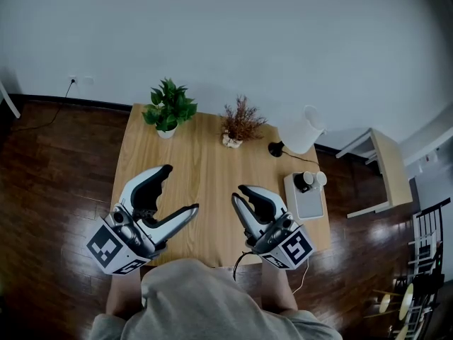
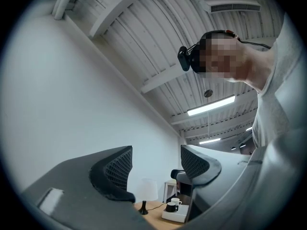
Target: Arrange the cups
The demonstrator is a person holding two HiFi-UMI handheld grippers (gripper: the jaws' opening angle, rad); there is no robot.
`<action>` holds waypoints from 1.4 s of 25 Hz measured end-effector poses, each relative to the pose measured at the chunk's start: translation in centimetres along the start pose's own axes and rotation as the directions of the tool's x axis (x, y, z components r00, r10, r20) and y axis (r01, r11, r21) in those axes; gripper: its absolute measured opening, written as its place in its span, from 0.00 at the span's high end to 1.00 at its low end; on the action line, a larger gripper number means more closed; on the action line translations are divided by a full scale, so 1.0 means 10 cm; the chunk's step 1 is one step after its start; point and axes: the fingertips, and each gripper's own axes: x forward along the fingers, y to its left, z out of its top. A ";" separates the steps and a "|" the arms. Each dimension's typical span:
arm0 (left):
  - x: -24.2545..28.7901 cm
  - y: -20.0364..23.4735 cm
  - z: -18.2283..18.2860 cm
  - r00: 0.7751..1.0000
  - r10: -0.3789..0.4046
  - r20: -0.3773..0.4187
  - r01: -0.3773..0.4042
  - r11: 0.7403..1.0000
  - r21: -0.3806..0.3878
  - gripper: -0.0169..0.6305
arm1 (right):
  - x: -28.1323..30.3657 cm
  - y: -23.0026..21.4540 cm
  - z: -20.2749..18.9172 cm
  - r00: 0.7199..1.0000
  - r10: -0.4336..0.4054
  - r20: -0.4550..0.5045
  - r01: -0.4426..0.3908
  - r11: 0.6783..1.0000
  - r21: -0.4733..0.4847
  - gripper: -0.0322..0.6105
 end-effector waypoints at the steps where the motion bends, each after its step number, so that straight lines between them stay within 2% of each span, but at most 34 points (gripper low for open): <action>1: 0.00 -0.01 0.00 1.000 -0.002 -0.001 0.002 1.000 0.000 0.50 | -0.01 0.00 0.00 1.000 -0.001 -0.002 0.001 1.000 0.001 0.85; 7: -0.04 -0.06 -0.04 1.000 -0.008 -0.013 0.008 1.000 -0.003 0.50 | -0.04 0.03 -0.03 1.000 -0.015 -0.005 0.015 1.000 0.004 0.85; 24: 0.06 -0.18 -0.32 0.996 -0.054 -0.070 0.049 0.996 -0.070 0.50 | -0.30 -0.07 -0.18 0.997 -0.080 -0.012 0.081 0.996 0.039 0.85; 35: 0.31 -0.34 -0.49 0.988 -0.098 -0.120 0.088 0.993 -0.083 0.50 | -0.58 -0.24 -0.21 0.990 -0.143 0.001 0.143 0.989 0.044 0.86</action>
